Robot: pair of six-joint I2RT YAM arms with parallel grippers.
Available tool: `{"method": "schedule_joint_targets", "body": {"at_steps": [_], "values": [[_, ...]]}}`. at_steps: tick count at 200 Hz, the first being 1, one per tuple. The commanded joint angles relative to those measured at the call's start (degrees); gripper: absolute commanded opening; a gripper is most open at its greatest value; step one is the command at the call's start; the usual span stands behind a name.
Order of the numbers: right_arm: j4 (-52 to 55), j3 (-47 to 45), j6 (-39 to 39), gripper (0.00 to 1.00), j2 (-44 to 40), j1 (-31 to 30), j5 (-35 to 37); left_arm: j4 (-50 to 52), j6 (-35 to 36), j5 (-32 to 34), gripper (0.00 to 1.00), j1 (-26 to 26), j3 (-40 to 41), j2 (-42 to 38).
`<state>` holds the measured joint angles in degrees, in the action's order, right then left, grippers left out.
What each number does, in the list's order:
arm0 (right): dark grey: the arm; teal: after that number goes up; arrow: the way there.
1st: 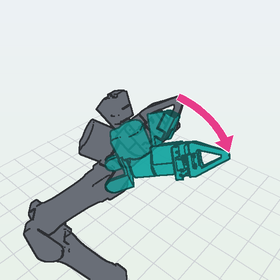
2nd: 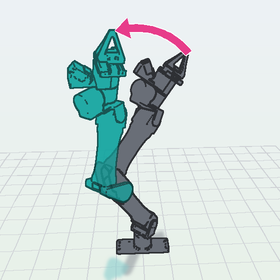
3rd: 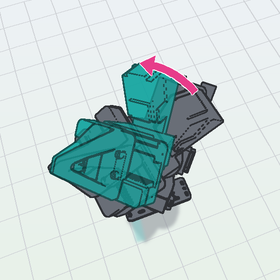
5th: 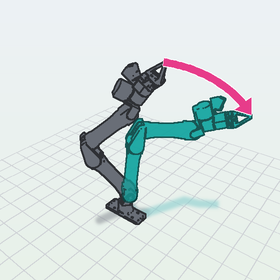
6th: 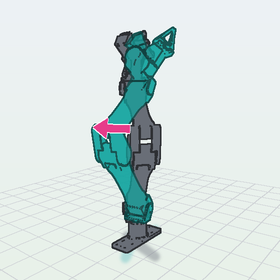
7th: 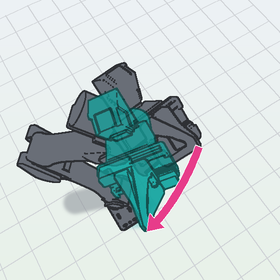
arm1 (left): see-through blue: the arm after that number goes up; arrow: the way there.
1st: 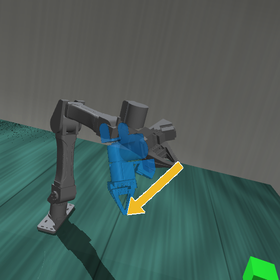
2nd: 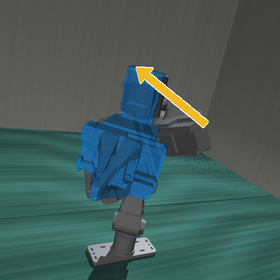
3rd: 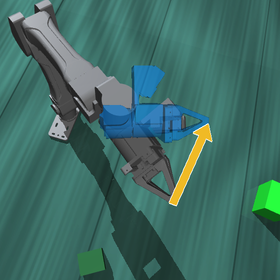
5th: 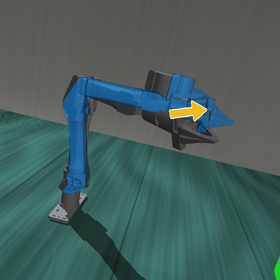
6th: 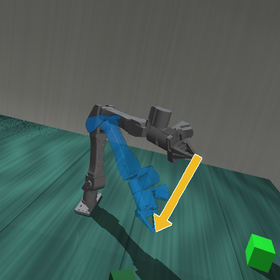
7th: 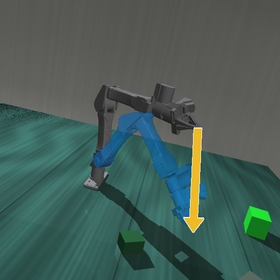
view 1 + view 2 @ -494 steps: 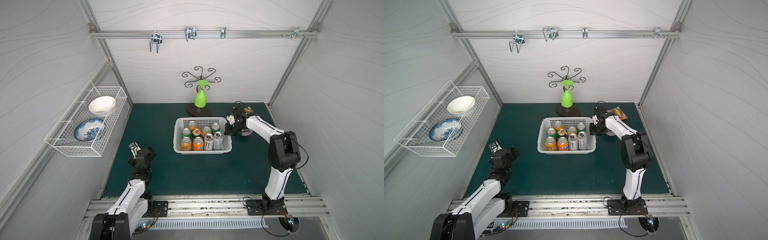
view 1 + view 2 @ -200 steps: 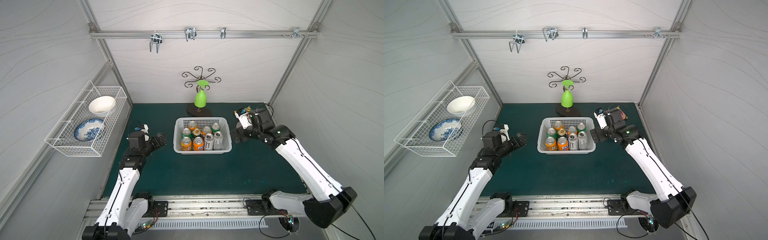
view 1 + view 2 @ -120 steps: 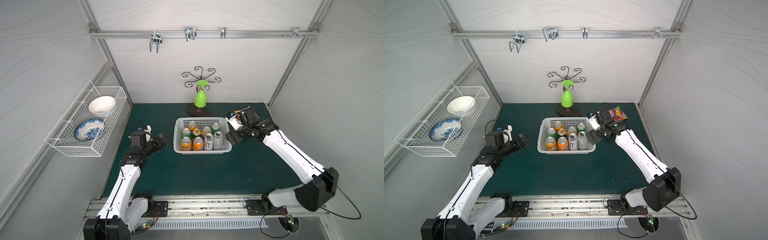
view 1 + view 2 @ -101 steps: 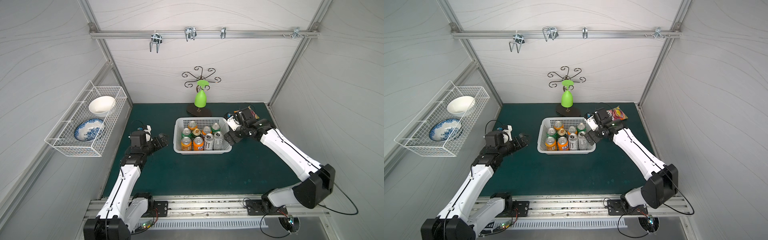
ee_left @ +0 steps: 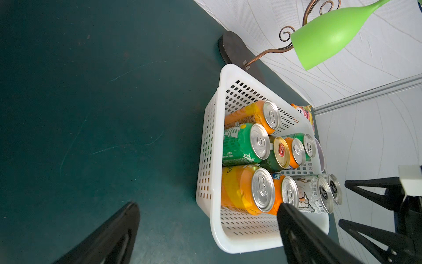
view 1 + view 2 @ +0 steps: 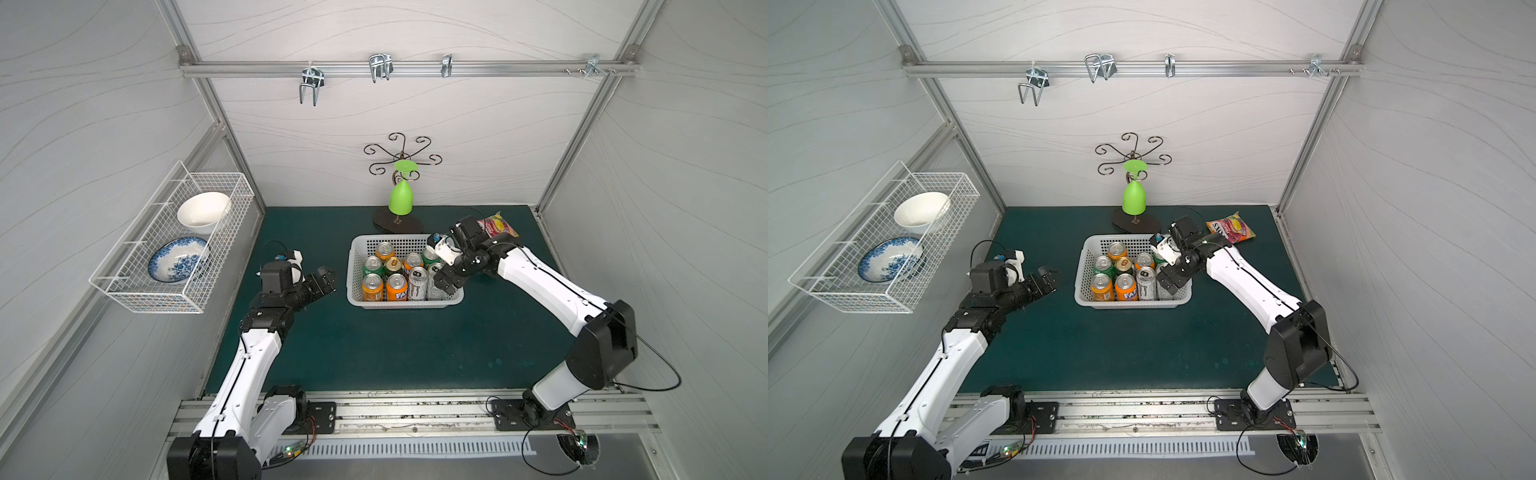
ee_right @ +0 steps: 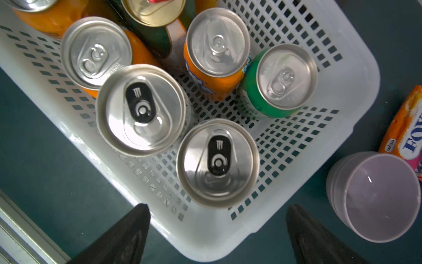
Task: Take out the drinks from the basket
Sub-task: Pick up the drink from the basket.
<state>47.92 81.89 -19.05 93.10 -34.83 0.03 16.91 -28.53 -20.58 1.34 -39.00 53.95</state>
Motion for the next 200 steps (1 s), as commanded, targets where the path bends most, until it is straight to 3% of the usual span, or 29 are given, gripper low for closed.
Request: {"method": "schedule_joint_targets", "body": {"at_steps": [1, 147, 200], "values": [[-0.9, 2.4, -0.9, 0.93, 3.3, -0.5, -0.6, -2.1, 0.6, 0.3, 0.98, -0.2, -0.8, -0.2], [-2.8, 3.0, 0.3, 0.70, 7.7, -0.5, -3.3, -1.4, 1.0, 1.9, 0.98, -0.2, -0.5, -0.8], [-2.1, 2.8, 1.1, 0.53, 6.4, -0.6, -3.8, -1.3, 1.1, 2.0, 0.98, -0.2, -0.5, -1.2]]}}
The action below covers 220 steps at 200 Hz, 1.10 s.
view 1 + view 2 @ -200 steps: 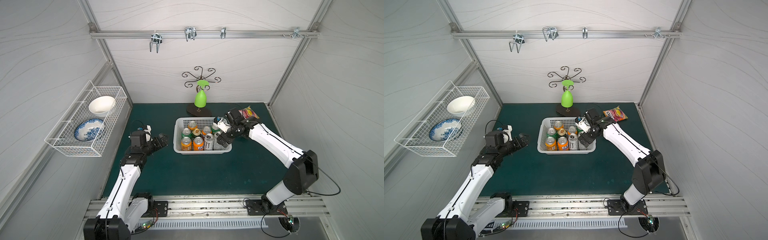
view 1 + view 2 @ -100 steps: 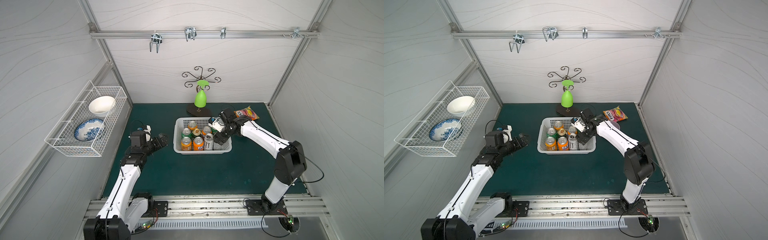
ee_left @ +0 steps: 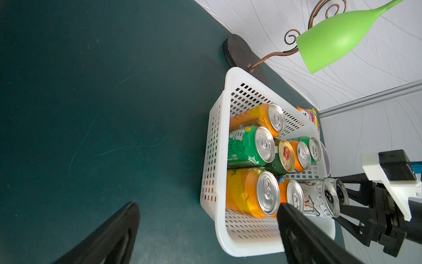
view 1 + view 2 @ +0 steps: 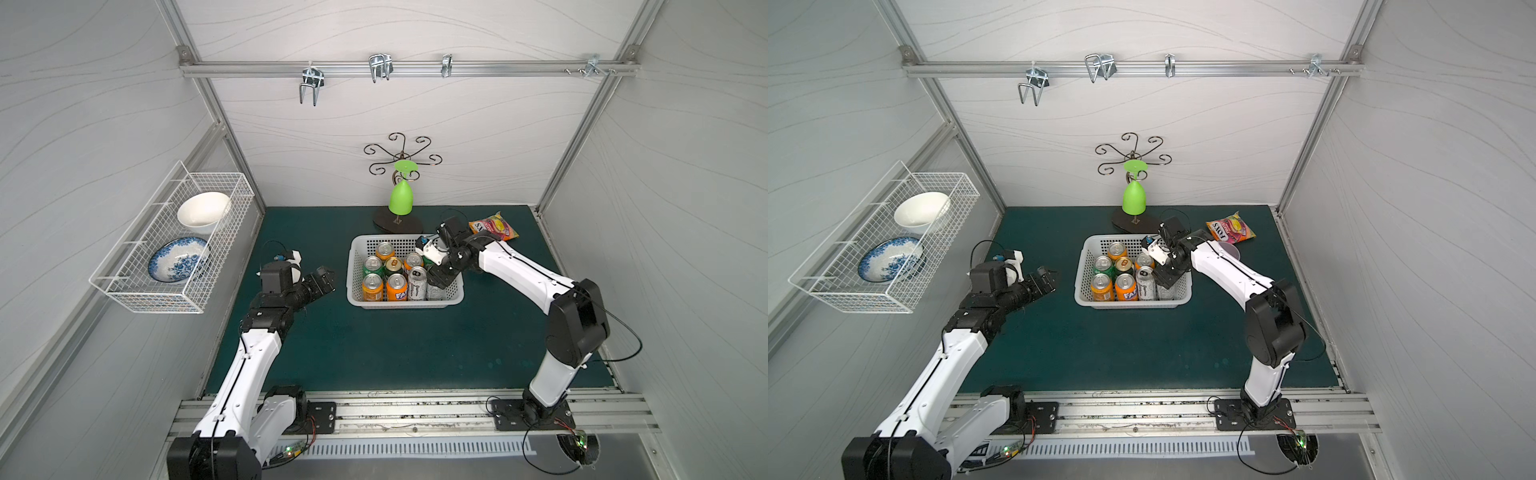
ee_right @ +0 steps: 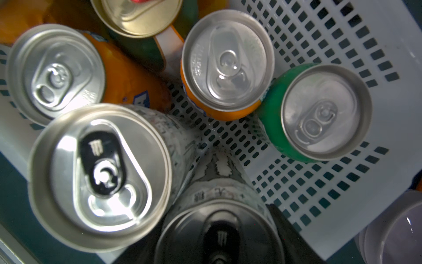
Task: Take out the drinks from the basket
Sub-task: Pick up the drink from the basket.
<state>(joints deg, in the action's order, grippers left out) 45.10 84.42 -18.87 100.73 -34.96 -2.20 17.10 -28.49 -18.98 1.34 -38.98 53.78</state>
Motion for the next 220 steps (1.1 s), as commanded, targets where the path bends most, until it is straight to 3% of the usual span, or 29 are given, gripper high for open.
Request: {"method": "schedule_joint_targets", "body": {"at_steps": [1, 67, 220], "values": [[0.7, 0.3, 0.9, 0.52, -1.3, -0.4, -1.5, -1.5, 1.1, 0.4, 0.98, -0.2, -0.6, -1.0], [2.4, 1.7, 3.0, 0.43, -5.9, -0.5, 1.4, -1.3, 1.1, -0.4, 0.98, -0.2, -0.8, -1.5], [16.1, 17.3, 6.8, 0.43, -14.7, -1.0, 3.1, -1.4, 1.1, -0.7, 0.98, -0.2, -0.9, -1.2]]}}
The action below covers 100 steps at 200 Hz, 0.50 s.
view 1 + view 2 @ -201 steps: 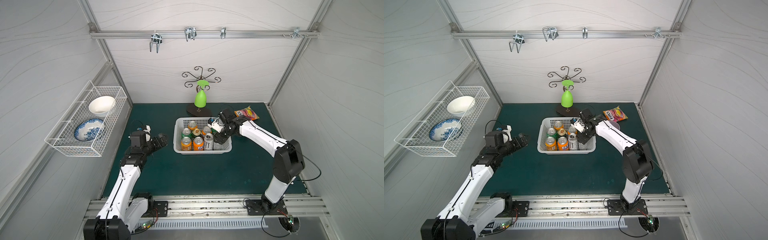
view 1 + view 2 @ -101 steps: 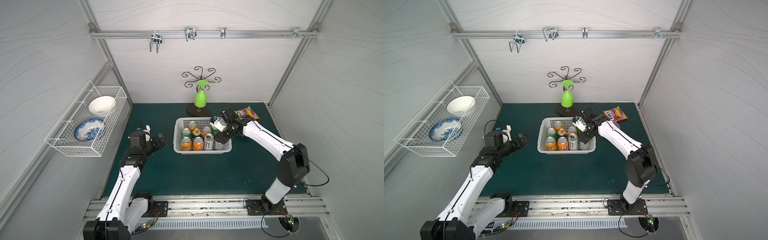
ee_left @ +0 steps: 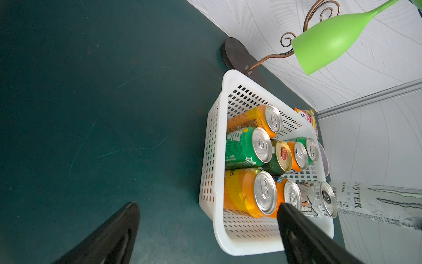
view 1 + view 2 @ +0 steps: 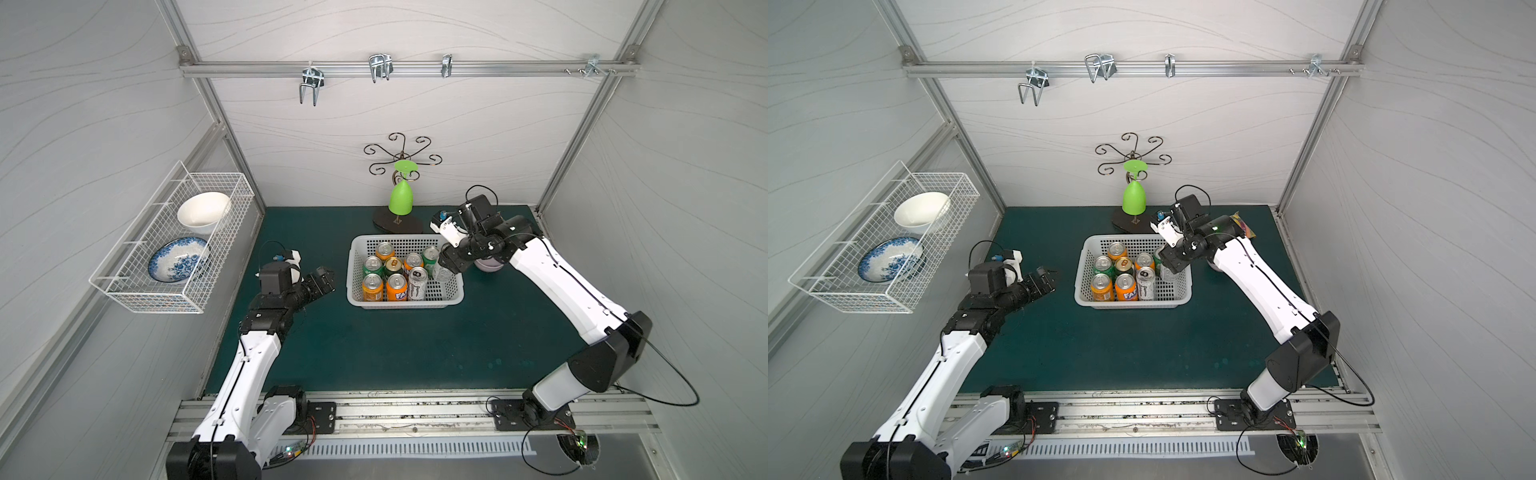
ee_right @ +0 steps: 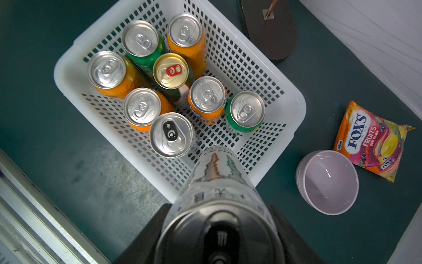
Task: Take out the drinks from the basket
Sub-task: Pick up the drink from the basket.
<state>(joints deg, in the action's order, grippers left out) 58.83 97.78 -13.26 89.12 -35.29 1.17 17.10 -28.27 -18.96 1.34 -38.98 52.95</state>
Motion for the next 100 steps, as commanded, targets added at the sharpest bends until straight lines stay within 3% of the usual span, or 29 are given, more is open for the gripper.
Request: {"method": "schedule_joint_targets", "body": {"at_steps": [1, 100], "values": [[2.4, 4.0, 1.2, 0.42, -3.1, -0.7, -0.2, -1.4, 0.8, -0.7, 0.98, -0.2, -0.9, -0.3], [8.7, 7.6, 1.9, 0.44, -6.2, -3.8, 2.2, -1.5, 0.8, 0.0, 0.99, -0.2, -1.0, -0.4]]}}
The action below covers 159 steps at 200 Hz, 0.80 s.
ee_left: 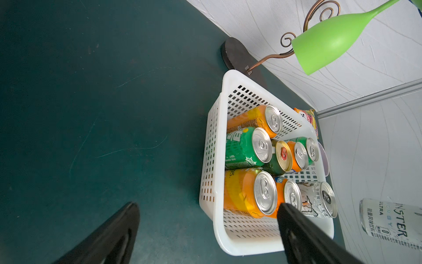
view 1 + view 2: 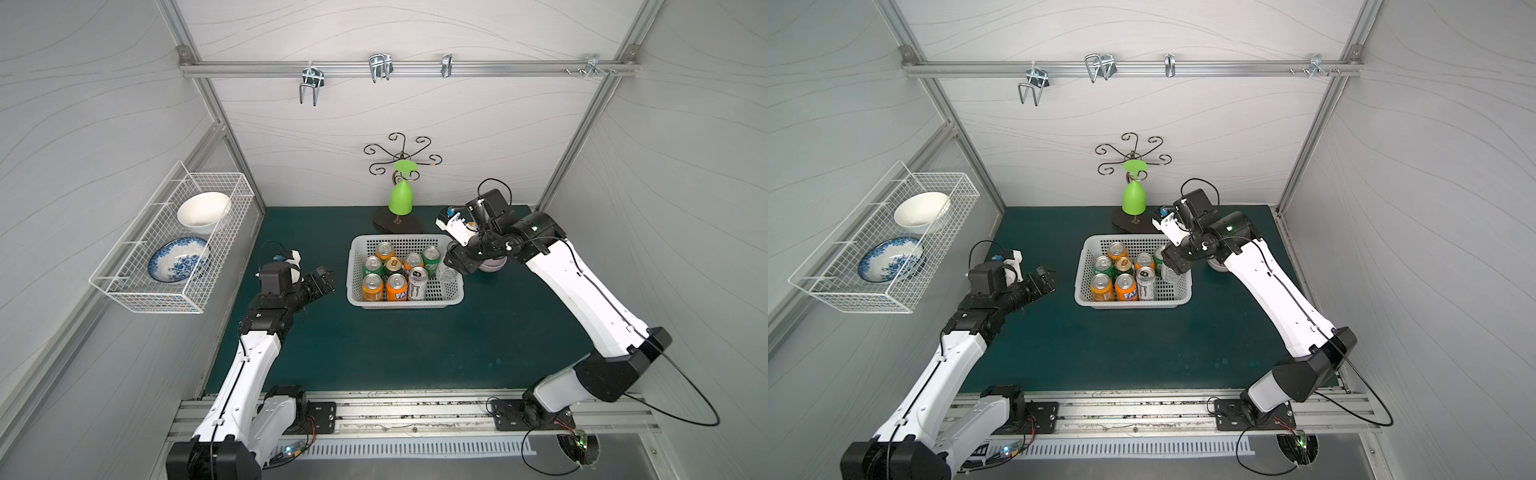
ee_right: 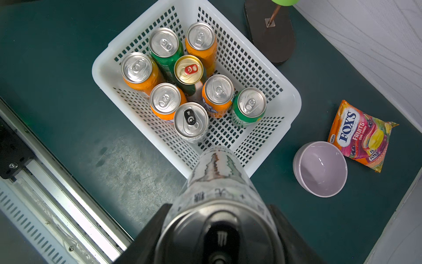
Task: Take out the drinks from the basket
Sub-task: Pick up the drink from the basket, then place the drink at the center of the board.
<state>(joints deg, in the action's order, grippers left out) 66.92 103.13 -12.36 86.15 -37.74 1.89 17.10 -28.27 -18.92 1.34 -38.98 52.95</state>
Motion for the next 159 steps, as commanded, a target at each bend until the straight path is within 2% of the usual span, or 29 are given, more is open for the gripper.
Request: {"method": "schedule_joint_targets", "body": {"at_steps": [1, 47, 159], "values": [[0.6, 2.3, 1.0, 0.44, -3.3, -1.5, 1.5, -1.5, 0.8, -0.1, 0.98, -0.2, -1.0, -0.4], [1.1, -0.6, 2.5, 0.44, -7.2, -2.7, 3.2, -2.0, 0.6, -0.5, 0.98, -0.2, -0.9, 0.0], [-5.7, -19.3, 10.2, 0.45, -18.8, -2.8, 5.3, -2.2, 0.6, -0.9, 0.98, -0.2, -1.0, -0.2]]}}
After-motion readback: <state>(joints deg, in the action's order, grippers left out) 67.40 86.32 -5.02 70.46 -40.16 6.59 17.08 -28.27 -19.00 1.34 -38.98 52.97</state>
